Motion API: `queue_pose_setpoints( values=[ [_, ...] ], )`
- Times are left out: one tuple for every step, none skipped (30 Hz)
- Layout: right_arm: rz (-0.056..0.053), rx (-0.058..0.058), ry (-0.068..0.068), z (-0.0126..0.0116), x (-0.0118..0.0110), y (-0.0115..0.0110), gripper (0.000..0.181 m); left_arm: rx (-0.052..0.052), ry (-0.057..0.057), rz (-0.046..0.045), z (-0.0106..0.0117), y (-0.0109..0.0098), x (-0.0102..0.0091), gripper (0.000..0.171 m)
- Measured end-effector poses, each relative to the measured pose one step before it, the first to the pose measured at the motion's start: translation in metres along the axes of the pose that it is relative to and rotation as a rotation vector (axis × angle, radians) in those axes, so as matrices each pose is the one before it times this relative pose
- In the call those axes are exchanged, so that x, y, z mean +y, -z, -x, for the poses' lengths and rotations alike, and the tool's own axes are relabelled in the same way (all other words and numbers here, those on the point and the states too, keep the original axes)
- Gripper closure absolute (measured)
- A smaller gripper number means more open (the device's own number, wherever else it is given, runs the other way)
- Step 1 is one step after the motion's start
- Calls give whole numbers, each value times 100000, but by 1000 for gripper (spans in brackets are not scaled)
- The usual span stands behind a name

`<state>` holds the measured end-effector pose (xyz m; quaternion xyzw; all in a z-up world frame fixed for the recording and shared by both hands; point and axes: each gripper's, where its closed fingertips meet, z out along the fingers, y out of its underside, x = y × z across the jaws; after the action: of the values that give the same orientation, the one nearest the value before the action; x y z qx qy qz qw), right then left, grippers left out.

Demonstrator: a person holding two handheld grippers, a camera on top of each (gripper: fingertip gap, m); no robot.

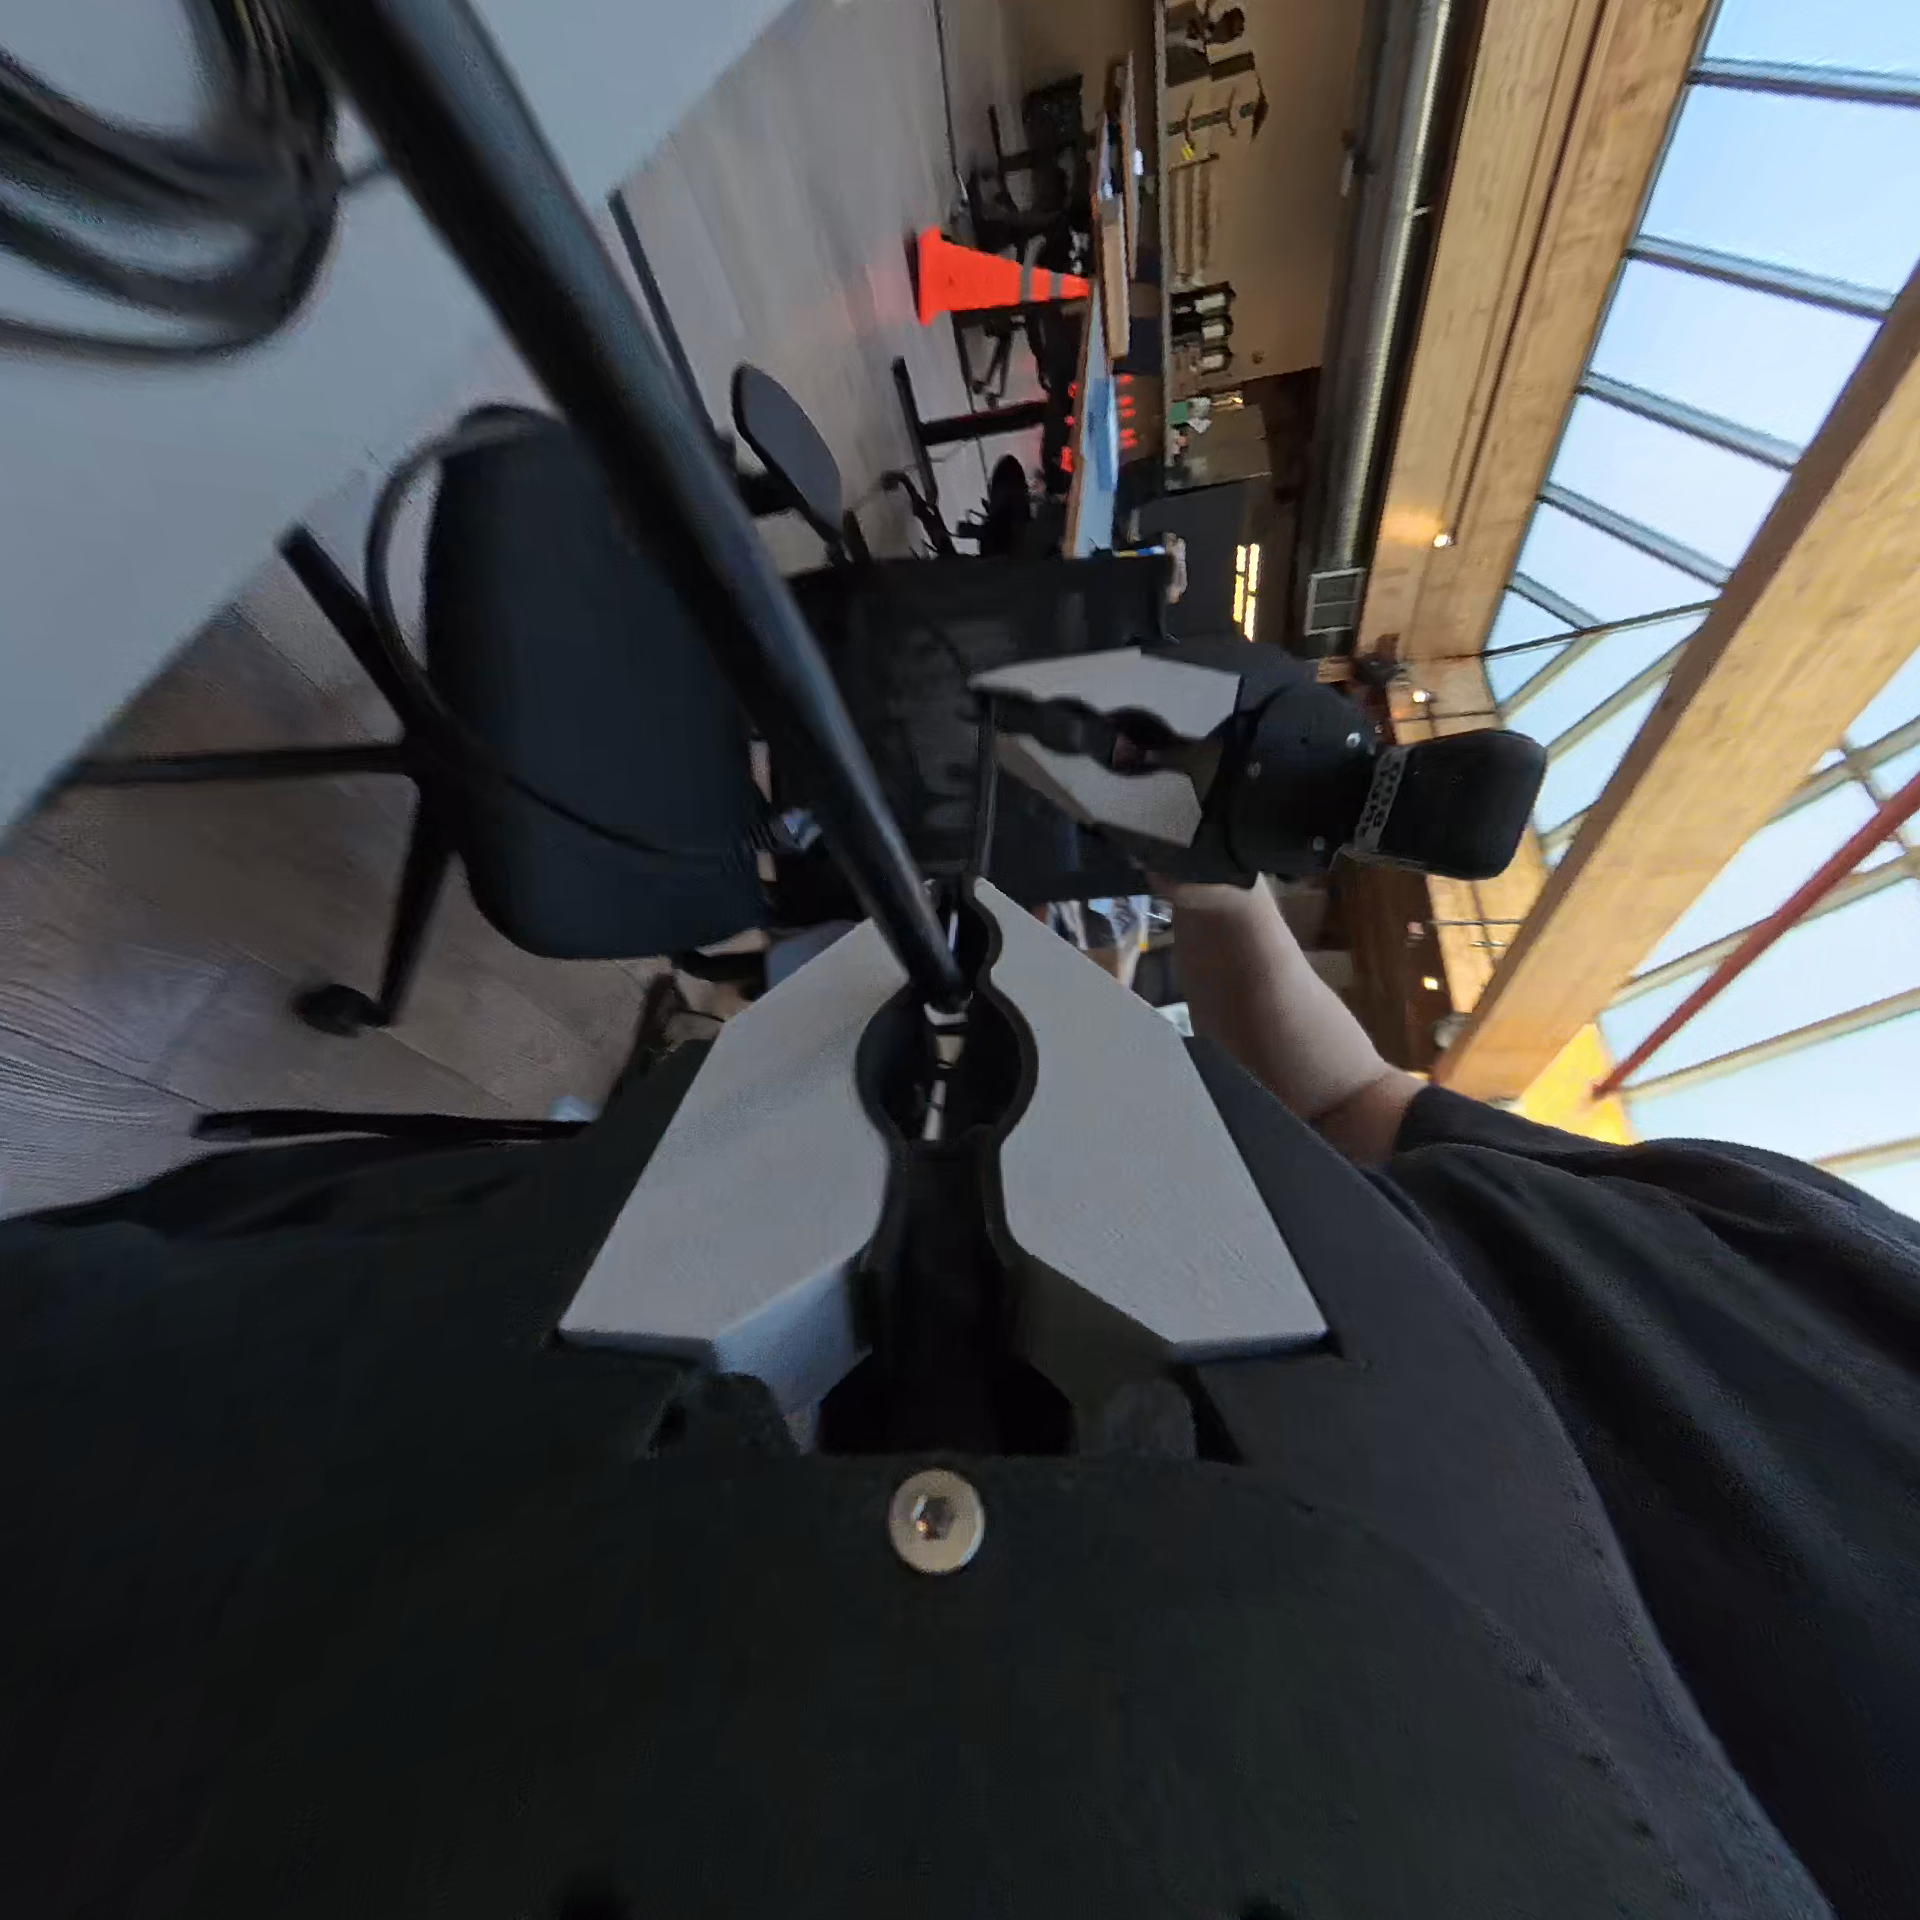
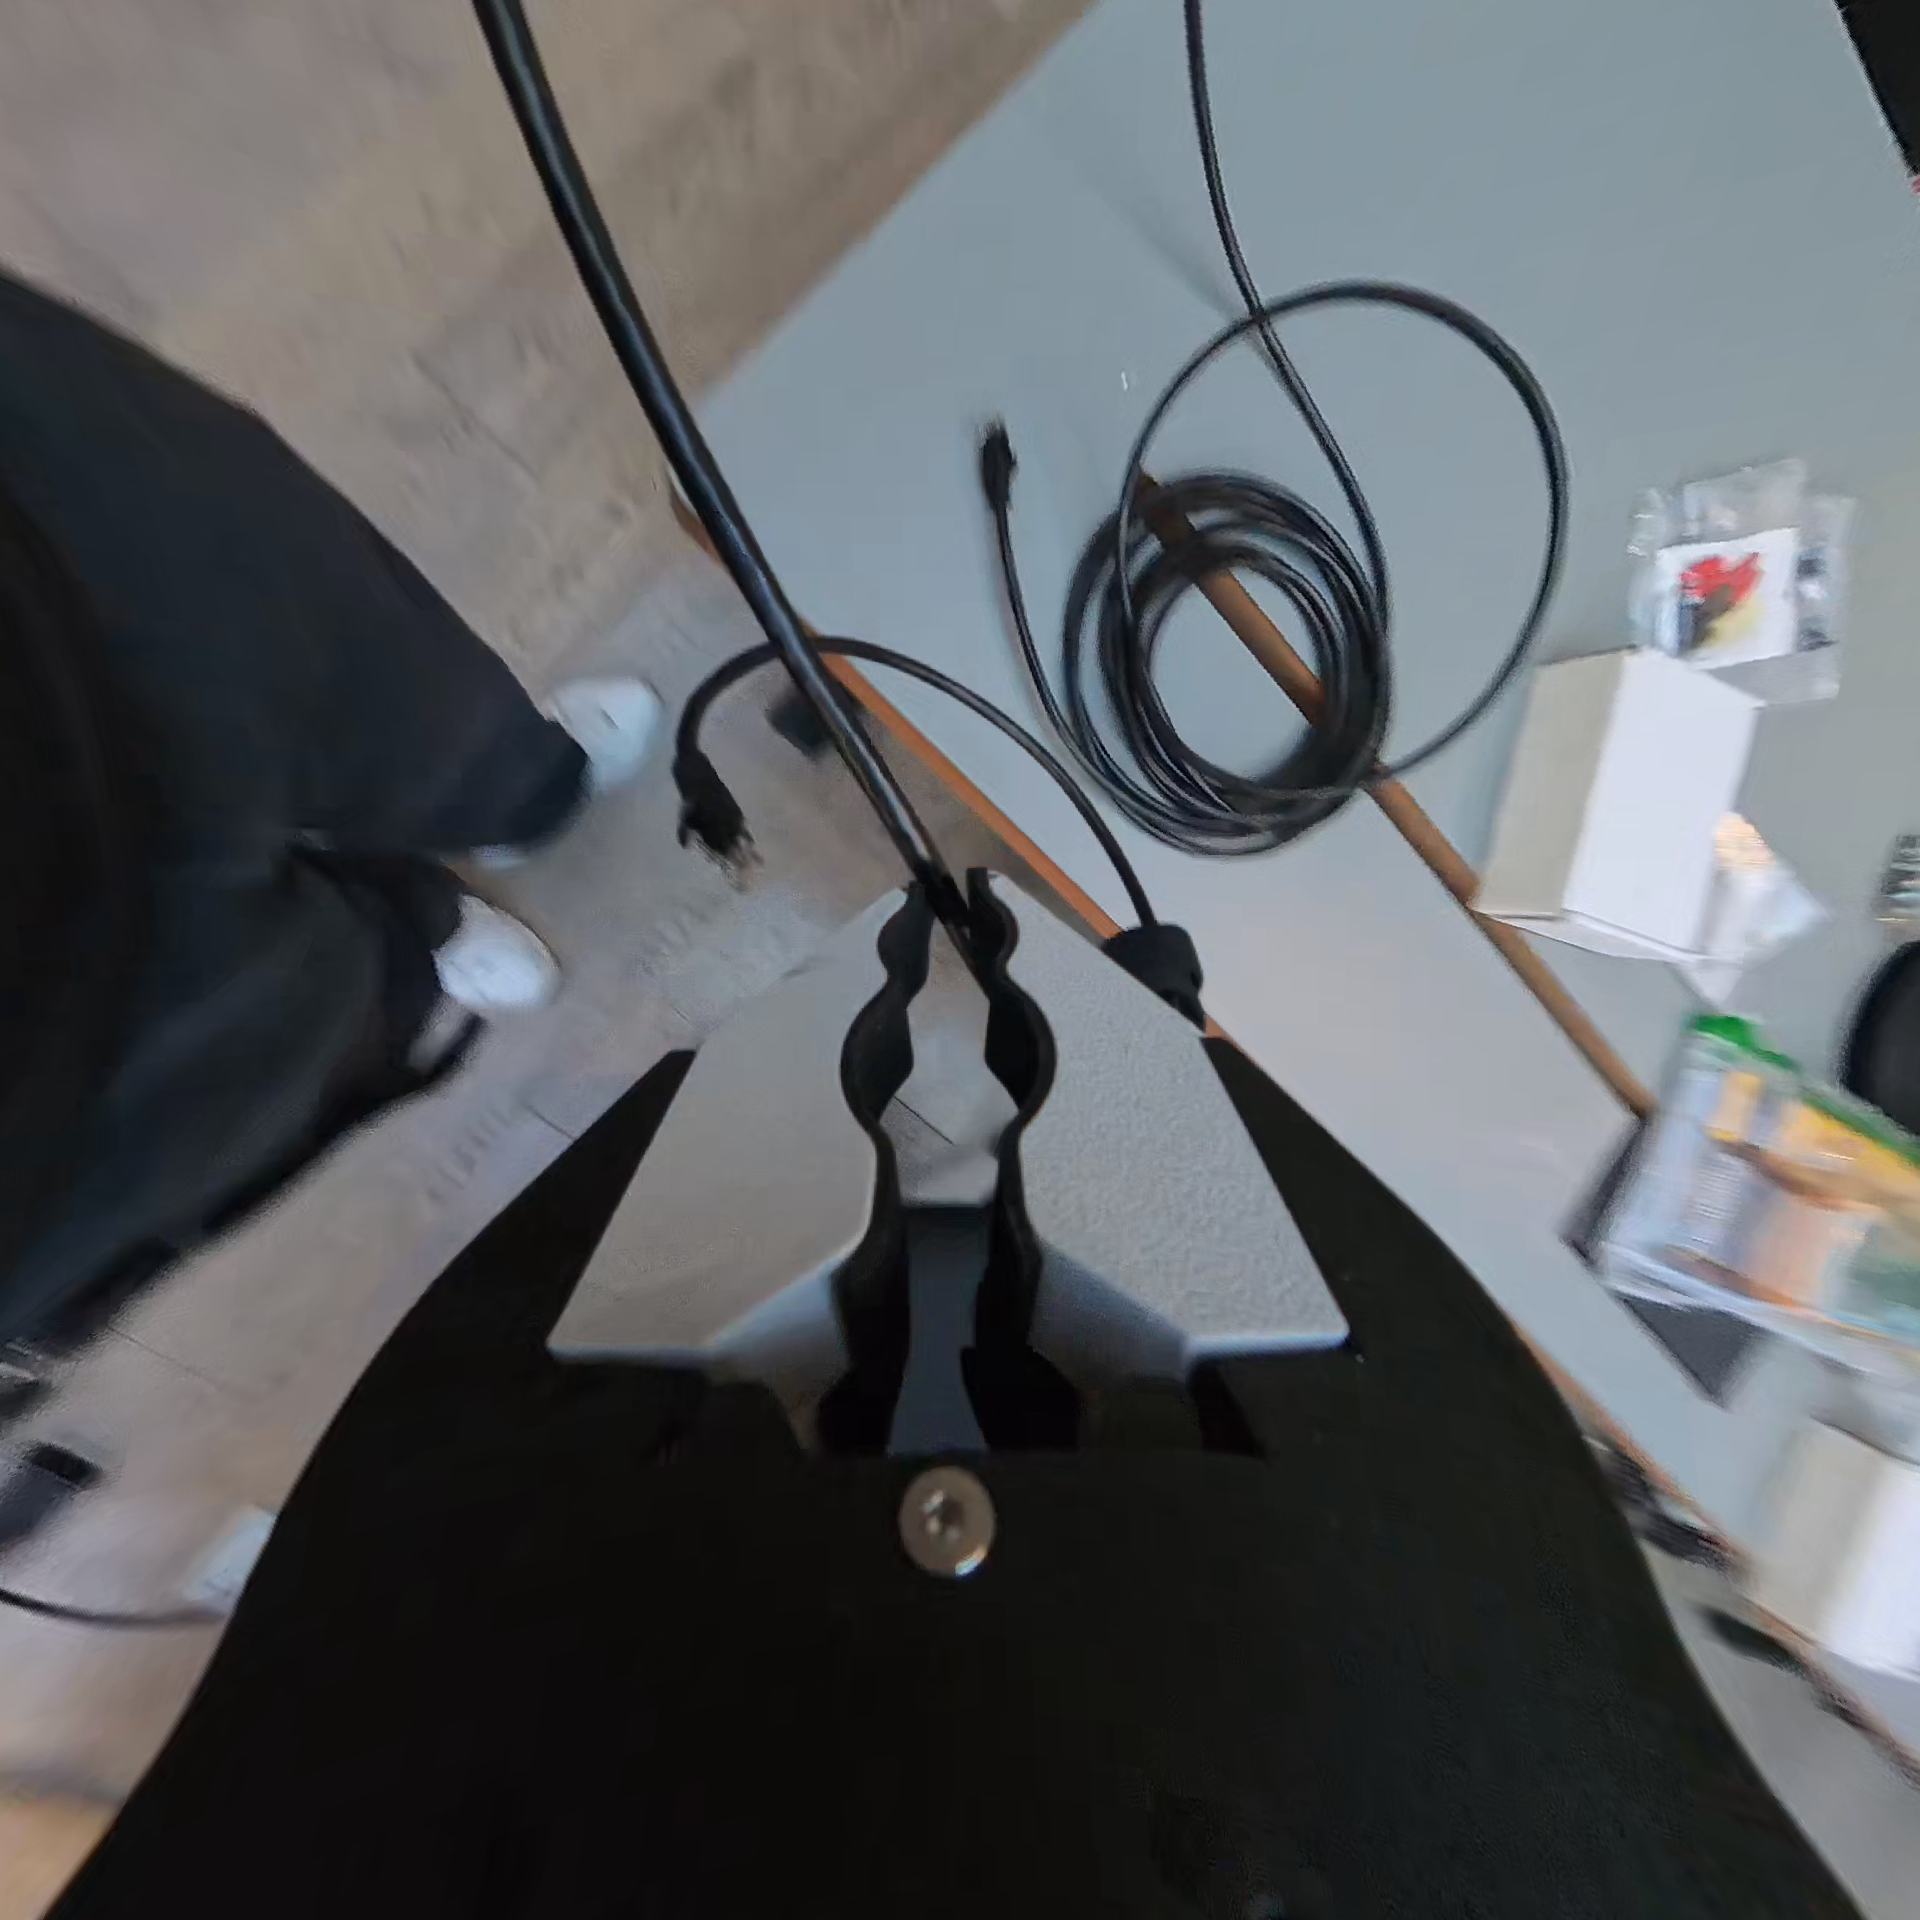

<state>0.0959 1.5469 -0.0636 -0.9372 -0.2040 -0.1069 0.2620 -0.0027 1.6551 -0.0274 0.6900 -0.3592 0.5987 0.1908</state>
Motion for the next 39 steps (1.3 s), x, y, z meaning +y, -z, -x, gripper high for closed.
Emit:
queue_pose_setpoints(
  values=[
    [5665, 4772, 10267, -876, 1374, 778, 177, 4752, 5410, 2865, 265, -1654, 1855, 171],
    [4356, 5148, 11154, -977, 1174, 620, 177, 5362, 3560, 2000, 293, -1737, 1479, 171],
    [3256, 4403, 11503, -954, 1000, 475, 177, 2303, 972, 707, 833, -1671, 1029, 171],
    [2083, 3063, 10029, -816, 796, 340, 177, 1813, -3450, -1021, 686, -1552, 586, 171],
    [1746, 1444, 8362, -664, 743, 231, 177, 1199, -8035, -1608, 432, -1355, 289, 169],
    [1259, 562, 6801, -554, 657, 195, 177, -1378, -8468, -1686, 582, -975, 4, 162],
    [2539, 1715, 6636, -785, 815, 204, 177, -1156, -6207, -1353, 420, -560, -240, 150],
    [1974, 3010, 7112, -1006, 835, 219, 177, -628, -3240, 1319, 339, -131, -64, 135],
    [916, 3234, 6297, -1085, 791, 202, 178, -1899, -1936, 4065, 529, 310, 341, 124],
    [131, 2315, 3790, -1028, 706, 144, 178, -3634, -2490, 3787, 746, 760, 515, 114],
    [-5, 1356, 646, -968, 591, 69, 178, -4268, -2656, 2702, 874, 1157, 621, 111],
    [638, 779, -163, -906, 572, 6, 178, -3633, -2104, 2551, 903, 1383, 769, 111],
    [1590, 1754, 1660, -1021, 614, -20, 178, -3431, -1010, 1661, 972, 1511, 715, 111],
    [1828, 2795, 3093, -1164, 624, 28, 178, -2955, -387, 367, 976, 1616, 480, 112],
    [1466, 2649, 1835, -1199, 552, 124, 178, -2819, -760, -886, 914, 1719, 61, 114],
    [-37, 2270, 0, -1211, 311, 221, 178, -3368, -1589, -2665, 886, 1785, -595, 116],
    [-792, 2076, 238, -1161, 162, 264, 178, -2933, -2346, -4093, 731, 1758, -1369, 118],
    [7, 2145, 1622, -1102, 196, 218, 178, -1877, -2985, -5451, 511, 1617, -2205, 121],
    [-33, 2363, 2640, -1018, 106, 192, 179, -1444, -3786, -7118, 389, 1401, -3069, 122],
    [-801, 1844, 2683, -830, -63, 143, 179, -1017, -4871, -8404, 338, 1027, -3758, 124],
    [-501, 2084, 2189, -791, -54, 79, 179, 46, -5346, -7643, 296, 414, -3996, 125],
    [-196, 2294, 2041, -734, -42, 8, 179, 1147, -5156, -5510, 332, -305, -3756, 124],
    [-59, 1850, 2316, -601, -34, -54, 179, 1792, -4441, -3314, 462, -999, -3211, 122],
    [301, 1933, 2120, -593, 42, -76, 179, 3826, -2474, -1711, 376, -1620, -2574, 120],
    [255, 1871, 1414, -586, 36, -61, 179, 6424, -9, 277, 178, -2114, -1836, 120],
    [28, 1744, 581, -595, 19, -24, 179, 5250, 1312, 3592, 499, -2507, -855, 117],
    [177, 1666, -31, -609, 31, 3, 179, 3231, 2476, 5227, 832, -2703, -197, 110],
    [143, 1491, 196, -585, 33, 33, 179, 3539, 3097, 4645, 607, -2749, 56, 107],
    [635, 1370, 206, -561, 130, 30, 179, 3220, 2599, 5088, 442, -2696, 365, 107],
    [837, 1102, -107, -511, 154, 48, 179, 1084, 1492, 5203, 636, -2549, 532, 101],
    [315, 731, -68, -415, 147, 76, 179, -927, 816, 5074, 838, -2344, 644, 92],
    [811, 656, -221, -351, 253, 86, 179, -1230, 905, 4606, 795, -2056, 637, 87],
    [1100, 1026, -354, -328, 335, 117, 179, -895, 1473, 3011, 725, -1735, 463, 87],
    [702, 539, -432, -165, 326, 194, 179, -257, 2360, 1508, 591, -1432, 279, 88],
    [602, 633, -473, -83, 359, 253, 179, 1294, 3157, 664, 288, -1150, 118, 91],
    [822, 879, -334, -24, 456, 293, 179, 2469, 3348, 20, 39, -967, -19, 99],
    [658, 520, -590, 158, 468, 312, 179, 1561, 2853, 231, 81, -836, -66, 108],
    [161, 184, -884, 336, 452, 315, 179, 3154, 1018, 884, -273, -781, -31, 130],
    [356, -600, -999, 582, 507, 278, 179, 5902, -447, 2879, -756, -764, 163, 162]
  ],
)
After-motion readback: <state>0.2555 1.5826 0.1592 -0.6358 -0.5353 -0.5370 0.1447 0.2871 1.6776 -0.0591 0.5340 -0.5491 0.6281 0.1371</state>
